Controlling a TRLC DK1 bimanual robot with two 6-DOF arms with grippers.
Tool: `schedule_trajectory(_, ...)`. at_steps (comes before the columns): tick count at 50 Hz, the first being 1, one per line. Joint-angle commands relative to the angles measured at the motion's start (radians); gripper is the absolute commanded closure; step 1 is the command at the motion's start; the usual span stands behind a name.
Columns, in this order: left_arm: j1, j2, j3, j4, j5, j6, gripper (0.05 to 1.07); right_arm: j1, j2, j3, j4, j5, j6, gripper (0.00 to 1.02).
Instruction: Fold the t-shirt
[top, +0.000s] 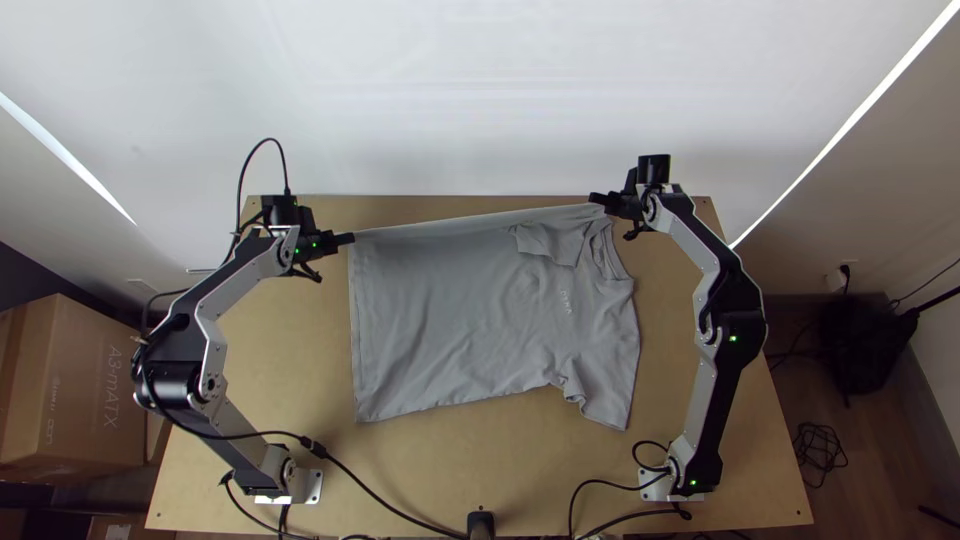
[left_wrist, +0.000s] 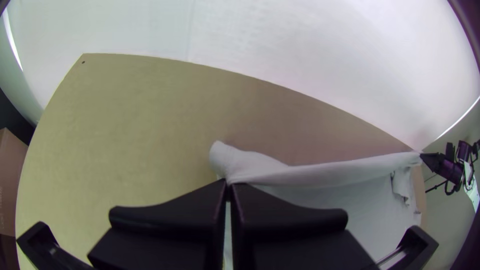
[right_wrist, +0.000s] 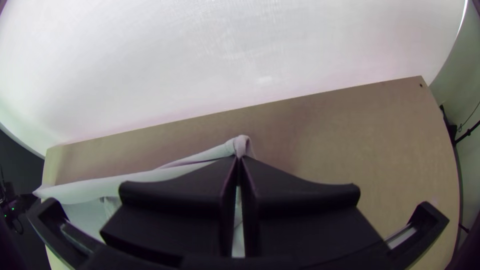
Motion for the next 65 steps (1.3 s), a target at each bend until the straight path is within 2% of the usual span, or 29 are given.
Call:
schedule_trajectory(1,-0.010,-0.072,-0.090,0.032,-0.003,-0.014,1.05,-0.020,-0.087,-0.066,-0.006,0.027,0.012,1.00)
schedule_trajectory(16,-0.036,-0.174,-0.247,0.081,-0.003,-0.005,1.05,-0.017,-0.190,-0.259,-0.006,0.027,-0.006,1.00)
schedule_trajectory(35,-0.088,-0.265,-0.413,0.150,-0.005,0.009,1.03,-0.016,-0.268,-0.394,0.014,0.028,-0.009,1.00)
schedule_trajectory(36,-0.089,-0.269,-0.419,0.153,-0.006,0.009,0.98,-0.016,-0.272,-0.399,0.012,0.028,-0.011,0.99)
schedule_trajectory(38,-0.091,-0.286,-0.434,0.152,-0.005,0.019,0.71,-0.017,-0.288,-0.410,0.012,0.028,-0.009,0.93)
schedule_trajectory(40,-0.103,-0.314,-0.457,0.149,-0.006,0.041,0.40,-0.020,-0.314,-0.430,0.012,0.028,-0.008,0.78)
schedule_trajectory(41,-0.106,-0.329,-0.471,0.150,-0.006,0.042,0.29,-0.023,-0.328,-0.440,0.012,0.027,-0.009,0.69)
schedule_trajectory(43,-0.103,-0.351,-0.489,0.152,-0.006,0.041,0.14,-0.028,-0.358,-0.460,0.012,0.027,-0.005,0.54)
schedule_trajectory(44,-0.102,-0.360,-0.494,0.152,-0.006,0.041,0.11,-0.029,-0.372,-0.468,0.012,0.027,-0.005,0.50)
schedule_trajectory(48,-0.071,-0.409,-0.518,0.161,-0.005,0.042,0.10,-0.042,-0.424,-0.496,0.005,0.016,-0.006,0.27)
schedule_trajectory(50,-0.060,-0.438,-0.531,0.161,-0.006,0.052,0.10,-0.046,-0.444,-0.493,-0.038,-0.001,-0.008,0.20)
schedule_trajectory(52,-0.043,-0.464,-0.540,0.161,-0.005,0.061,0.10,-0.049,-0.479,-0.496,-0.089,-0.008,-0.011,0.20)
schedule_trajectory(56,-0.017,-0.524,-0.551,0.141,-0.005,0.076,0.10,-0.052,-0.578,-0.545,-0.092,-0.010,-0.015,0.19)
schedule_trajectory(65,0.030,-0.638,-0.528,0.012,-0.003,0.116,0.10,-0.071,-0.725,-0.583,-0.169,-0.016,-0.003,0.17)
